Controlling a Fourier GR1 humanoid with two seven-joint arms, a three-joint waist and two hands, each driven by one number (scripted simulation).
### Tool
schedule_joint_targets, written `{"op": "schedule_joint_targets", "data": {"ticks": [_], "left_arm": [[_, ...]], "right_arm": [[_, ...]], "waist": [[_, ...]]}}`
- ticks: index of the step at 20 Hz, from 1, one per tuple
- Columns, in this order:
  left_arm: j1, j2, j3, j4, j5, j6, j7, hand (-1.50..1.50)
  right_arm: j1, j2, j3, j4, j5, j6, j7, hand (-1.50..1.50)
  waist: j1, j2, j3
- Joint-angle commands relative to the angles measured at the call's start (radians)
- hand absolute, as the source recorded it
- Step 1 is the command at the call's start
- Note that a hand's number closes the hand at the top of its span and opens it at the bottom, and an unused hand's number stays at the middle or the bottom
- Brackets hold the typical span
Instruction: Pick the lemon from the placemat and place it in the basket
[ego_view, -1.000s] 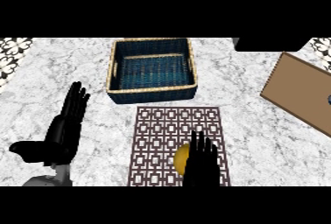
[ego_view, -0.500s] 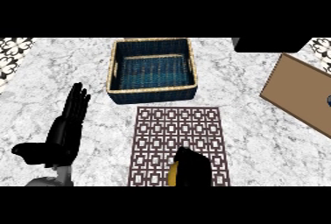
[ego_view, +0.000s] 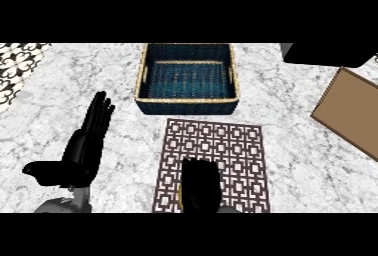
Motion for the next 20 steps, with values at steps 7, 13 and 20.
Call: {"op": "schedule_joint_targets", "data": {"ticks": [7,13,20], "left_arm": [[-0.08,0.0,-0.005,0.031,0.005,-0.032,0.016,0.0],[-0.079,-0.03,-0.042,0.039,-0.012,-0.018,0.03,0.0],[-0.074,-0.021,-0.023,0.076,-0.011,-0.026,0.009,0.0]], "right_arm": [[-0.327,0.038,0.042,0.188,-0.131,-0.079,-0.047,1.5],[-0.44,0.039,0.016,0.119,-0.195,-0.237,-0.034,1.5],[-0.619,0.039,-0.012,0.01,-0.214,-0.422,0.029,1.5]], "waist": [[0.08,0.02,0.006],[0.095,0.009,0.008],[0.058,-0.009,0.004]]}}
